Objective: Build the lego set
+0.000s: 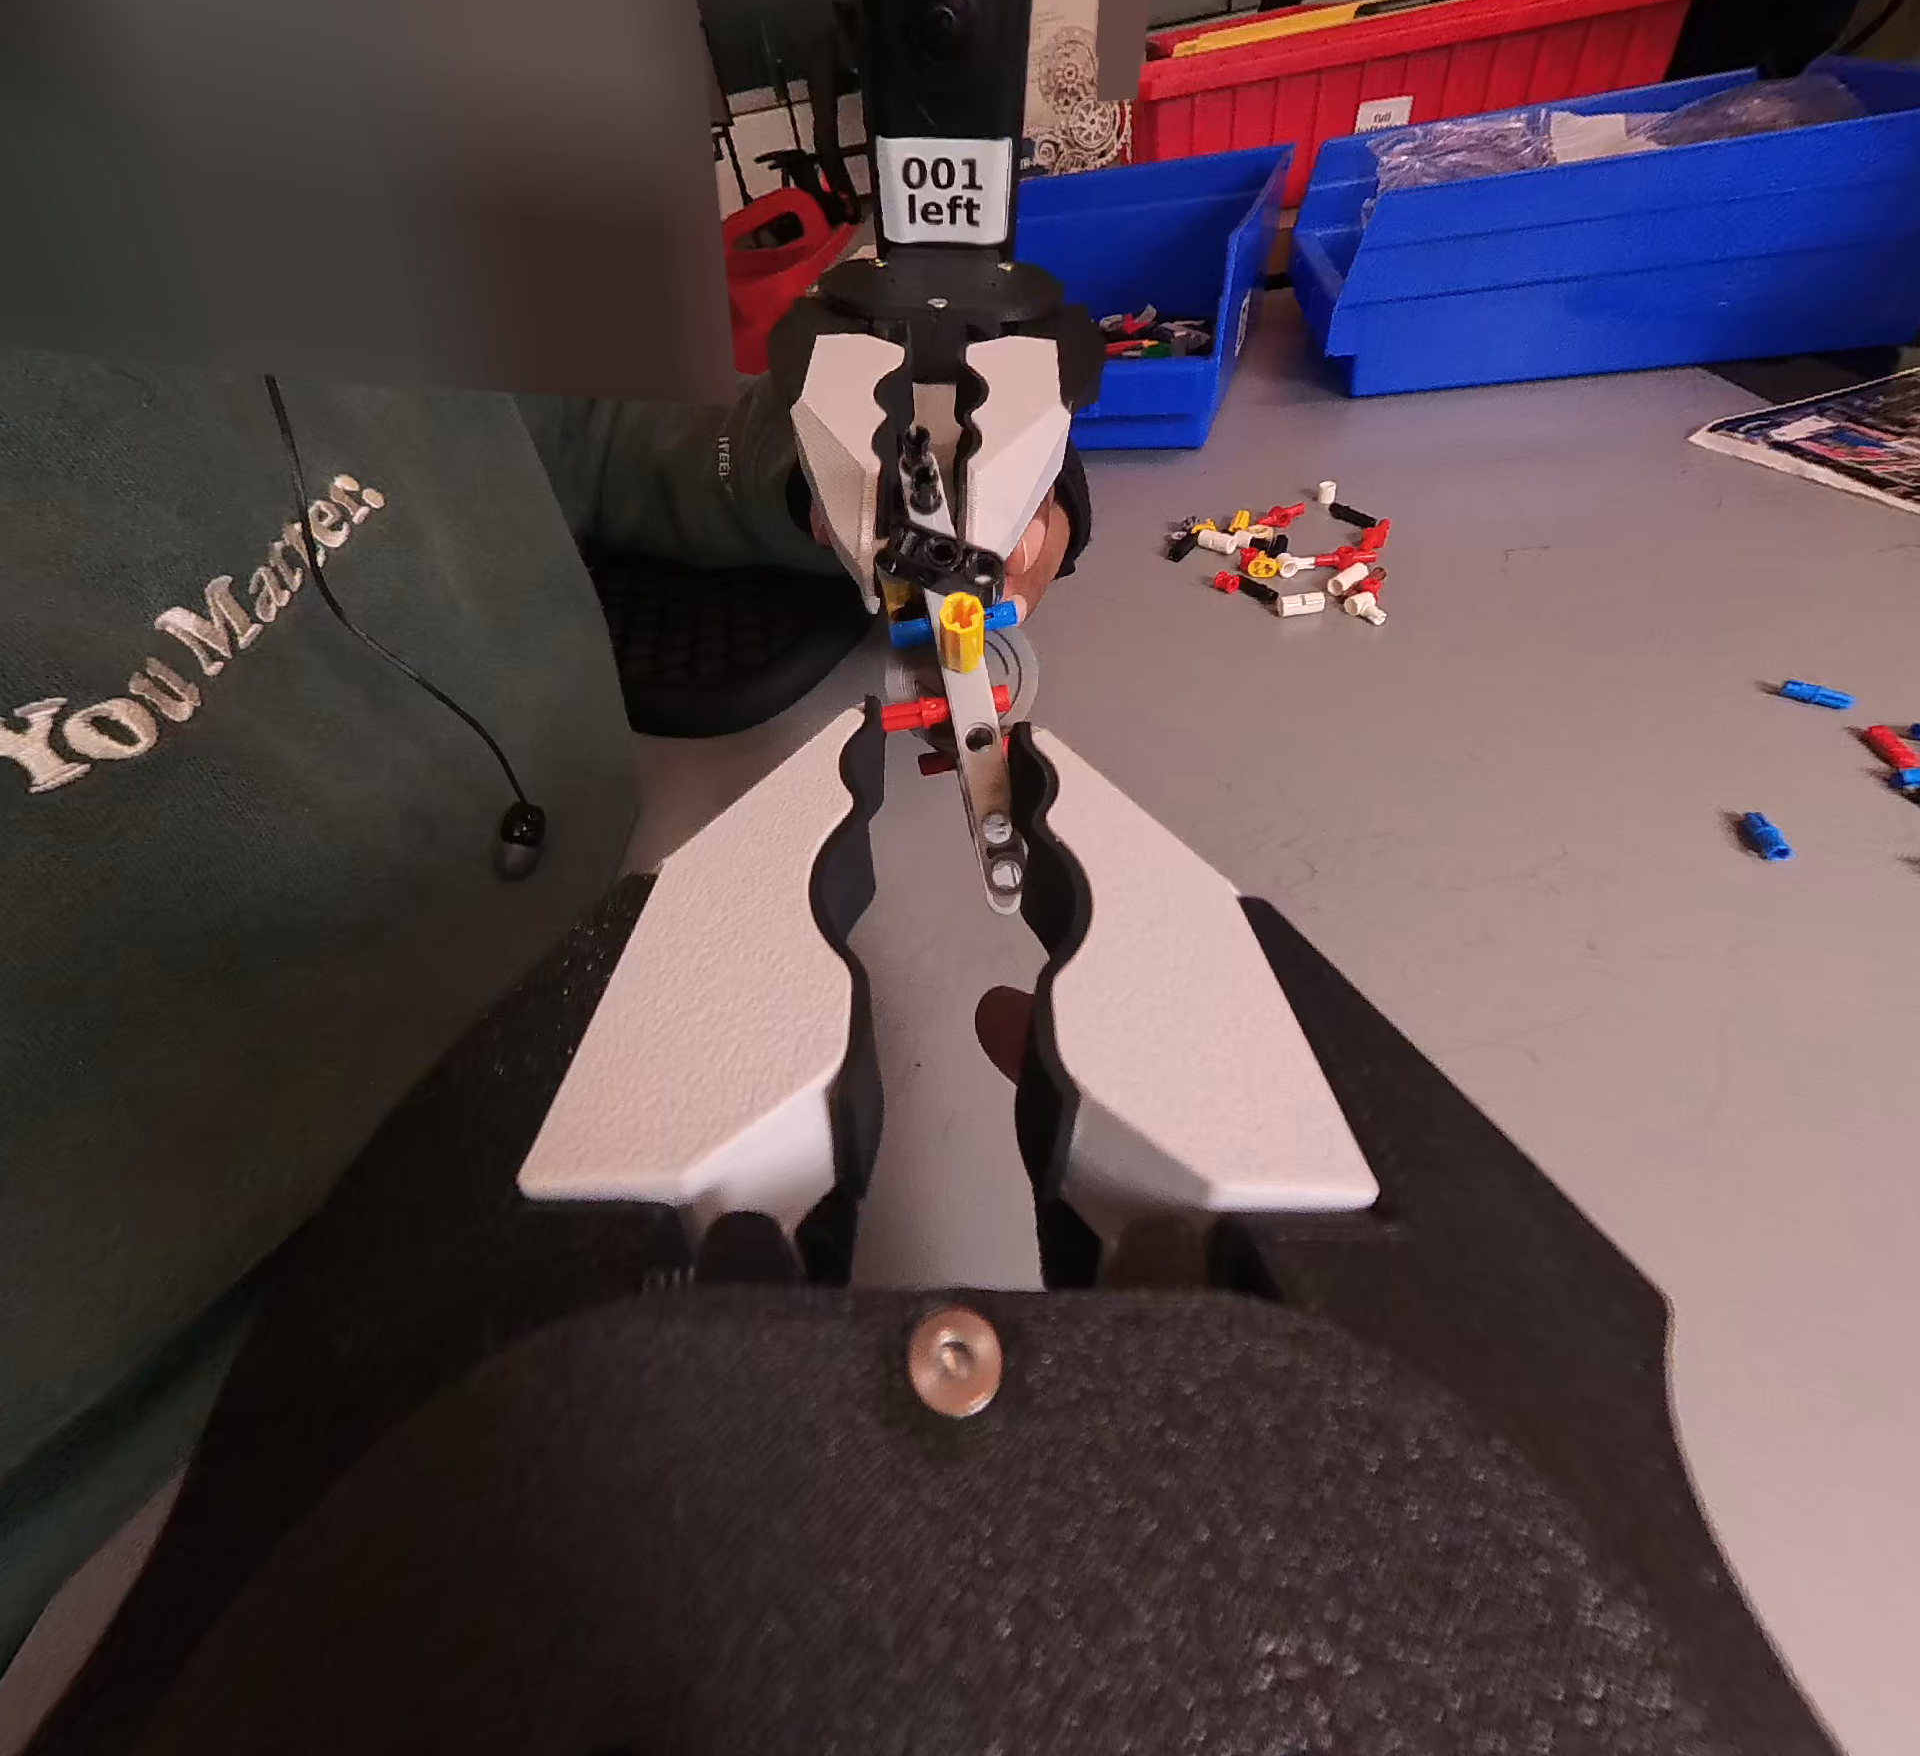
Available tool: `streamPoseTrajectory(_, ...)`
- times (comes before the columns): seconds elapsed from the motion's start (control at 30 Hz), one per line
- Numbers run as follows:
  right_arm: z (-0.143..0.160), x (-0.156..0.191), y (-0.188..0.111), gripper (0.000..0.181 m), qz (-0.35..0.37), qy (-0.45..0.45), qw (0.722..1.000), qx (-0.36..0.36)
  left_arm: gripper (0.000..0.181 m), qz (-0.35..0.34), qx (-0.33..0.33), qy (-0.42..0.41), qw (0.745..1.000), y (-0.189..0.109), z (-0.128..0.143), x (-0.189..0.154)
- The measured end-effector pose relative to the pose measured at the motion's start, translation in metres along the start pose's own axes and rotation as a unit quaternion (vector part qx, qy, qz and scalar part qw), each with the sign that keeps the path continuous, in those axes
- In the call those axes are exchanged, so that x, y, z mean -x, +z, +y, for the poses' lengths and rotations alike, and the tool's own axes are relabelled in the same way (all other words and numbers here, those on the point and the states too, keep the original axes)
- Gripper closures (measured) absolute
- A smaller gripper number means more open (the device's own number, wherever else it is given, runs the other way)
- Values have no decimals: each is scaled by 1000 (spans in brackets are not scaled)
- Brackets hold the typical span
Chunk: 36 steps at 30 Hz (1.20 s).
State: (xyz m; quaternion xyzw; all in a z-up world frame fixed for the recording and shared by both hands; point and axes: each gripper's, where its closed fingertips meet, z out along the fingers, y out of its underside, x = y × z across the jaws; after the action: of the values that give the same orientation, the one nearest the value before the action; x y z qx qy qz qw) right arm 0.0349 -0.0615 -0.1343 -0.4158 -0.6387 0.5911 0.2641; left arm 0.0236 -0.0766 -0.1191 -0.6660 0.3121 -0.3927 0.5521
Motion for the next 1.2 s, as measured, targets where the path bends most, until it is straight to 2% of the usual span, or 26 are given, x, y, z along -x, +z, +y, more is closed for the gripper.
streamPoseTrajectory(0.4, 11, 5, 2, 163, -16, 9, 1000, 24, 169, 4, 27, 25, 999, 2, 7, -5)
streamPoseTrajectory(0.67, 14, -3, -2, 156, 9, 6, 999, 33, 169, -8, 29, 12, 999, 1, 8, 4)
streamPoseTrajectory(0.73, 13, -5, -3, 162, 13, 13, 999, 29, 169, -6, 26, 10, 1000, 1, 8, 3)
streamPoseTrajectory(0.93, 6, -9, -3, 162, 27, 19, 999, 15, 169, -13, 22, 7, 1000, -1, 5, 5)
streamPoseTrajectory(1.13, 5, -10, -5, 161, 36, 7, 999, 14, 169, -18, 19, 4, 1000, 0, 5, 7)
streamPoseTrajectory(1.2, 3, -8, -5, 154, 27, 14, 999, 9, 169, -23, 21, 0, 1000, 0, 6, 9)
